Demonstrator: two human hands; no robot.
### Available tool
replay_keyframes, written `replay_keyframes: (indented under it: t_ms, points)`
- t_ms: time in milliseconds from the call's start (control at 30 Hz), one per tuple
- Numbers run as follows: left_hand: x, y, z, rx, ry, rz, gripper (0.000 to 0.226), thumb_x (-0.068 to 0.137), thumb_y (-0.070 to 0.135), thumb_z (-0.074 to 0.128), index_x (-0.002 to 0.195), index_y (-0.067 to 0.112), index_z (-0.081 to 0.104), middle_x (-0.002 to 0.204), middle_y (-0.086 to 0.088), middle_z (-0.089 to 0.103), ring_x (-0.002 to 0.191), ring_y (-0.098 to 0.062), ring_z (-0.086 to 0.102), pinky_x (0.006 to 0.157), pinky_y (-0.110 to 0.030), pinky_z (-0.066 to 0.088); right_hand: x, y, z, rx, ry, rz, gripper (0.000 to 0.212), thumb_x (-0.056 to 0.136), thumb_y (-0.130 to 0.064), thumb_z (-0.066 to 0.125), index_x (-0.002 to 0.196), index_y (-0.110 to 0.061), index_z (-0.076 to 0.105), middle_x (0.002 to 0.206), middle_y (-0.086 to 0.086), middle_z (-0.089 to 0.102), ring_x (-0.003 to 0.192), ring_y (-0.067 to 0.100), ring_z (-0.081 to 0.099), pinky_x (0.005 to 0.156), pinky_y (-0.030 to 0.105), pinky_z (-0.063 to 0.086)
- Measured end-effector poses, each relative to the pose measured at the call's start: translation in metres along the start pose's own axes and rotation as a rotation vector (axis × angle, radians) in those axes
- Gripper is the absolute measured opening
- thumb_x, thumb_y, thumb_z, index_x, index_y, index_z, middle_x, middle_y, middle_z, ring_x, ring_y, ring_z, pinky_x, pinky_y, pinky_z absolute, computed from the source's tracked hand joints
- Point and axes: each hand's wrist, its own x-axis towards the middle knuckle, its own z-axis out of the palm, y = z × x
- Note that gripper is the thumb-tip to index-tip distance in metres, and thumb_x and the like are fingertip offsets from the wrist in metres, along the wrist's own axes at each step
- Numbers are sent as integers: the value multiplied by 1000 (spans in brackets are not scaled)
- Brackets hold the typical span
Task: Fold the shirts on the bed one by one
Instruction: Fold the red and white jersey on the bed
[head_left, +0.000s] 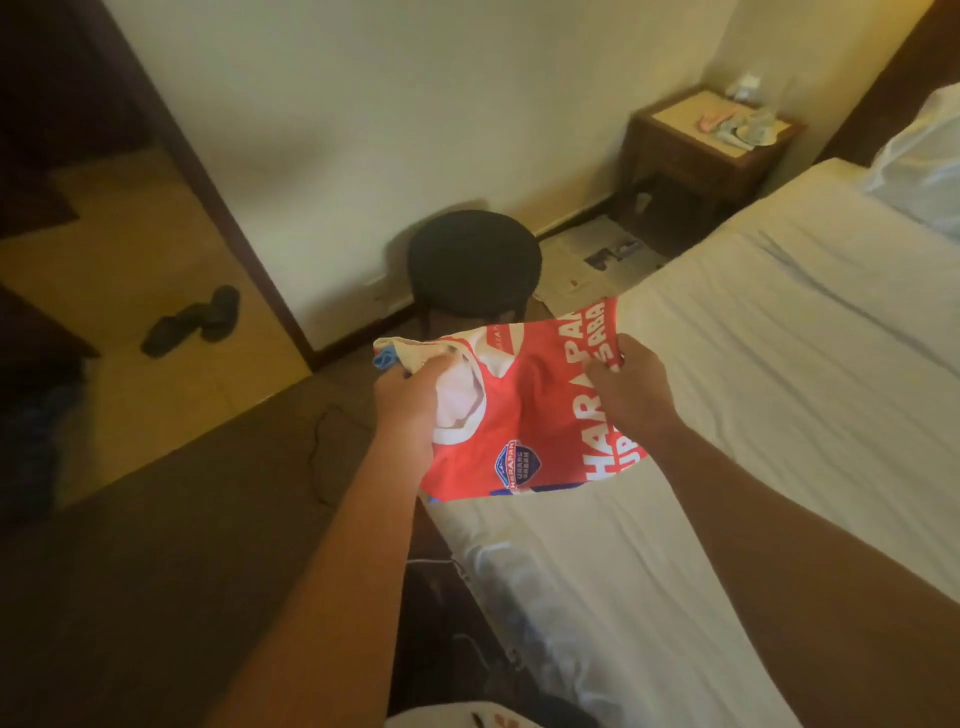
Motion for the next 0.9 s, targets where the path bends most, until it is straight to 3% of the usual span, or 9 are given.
replay_keyframes:
  t_ms: [133,200,233,267,433,567,733,900]
  points:
    - [-7,-22,-57,-138,107,-53,56,95,43,68,140,15,50,133,-8,58,111,-25,58,99,-35,50,-17,-20,28,-19,-96,-92,56,97,-58,52,139,-21,51,134,3,63,117,29,63,104,52,49]
    - [-8,-28,-85,-276,119,-39,40,101,36,63,136,16,57,120,-4,67,94,-17,64,68,-19,57,-22,-34,43,-22,-138,-132,58,96,-59,52,139,-21,51,134,3,63,117,29,63,105,52,49]
    - [-9,-31,-97,-297,139,-15,35,101,35,63,132,18,60,109,0,68,85,-14,63,54,-20,53,-22,-42,51,-31,-158,-154,58,95,-60,52,138,-21,51,133,4,63,116,29,63,104,52,49]
    - [-8,-33,-108,-286,173,16,33,100,35,64,129,19,62,103,2,68,82,-13,61,52,-23,49,-23,-51,59,-42,-177,-179,59,95,-61,52,137,-21,51,131,4,64,115,29,63,103,52,50]
    - [2,-24,-155,-262,258,163,20,96,34,68,112,26,60,94,7,62,83,-11,57,66,-27,44,-20,-101,98,-90,-225,-289,55,97,-57,50,136,-18,50,130,4,63,114,27,63,104,48,50]
    - [29,-14,-193,-302,295,167,8,97,27,67,99,25,60,92,5,64,81,-11,58,67,-25,47,-17,-139,138,-100,-281,-357,54,101,-53,47,140,-16,47,137,4,59,121,26,59,106,40,44]
    - [80,-5,-245,-313,324,107,12,94,28,69,88,23,60,91,1,65,81,-15,60,75,-30,49,-7,-191,193,-112,-359,-379,50,103,-46,47,142,-14,46,143,5,56,126,27,56,109,38,41]
    - [161,19,-322,-309,353,49,19,94,35,69,104,22,60,92,3,62,82,-16,57,80,-33,43,17,-258,276,-58,-409,-373,47,101,-47,51,136,-16,52,134,4,62,118,26,62,106,42,46]
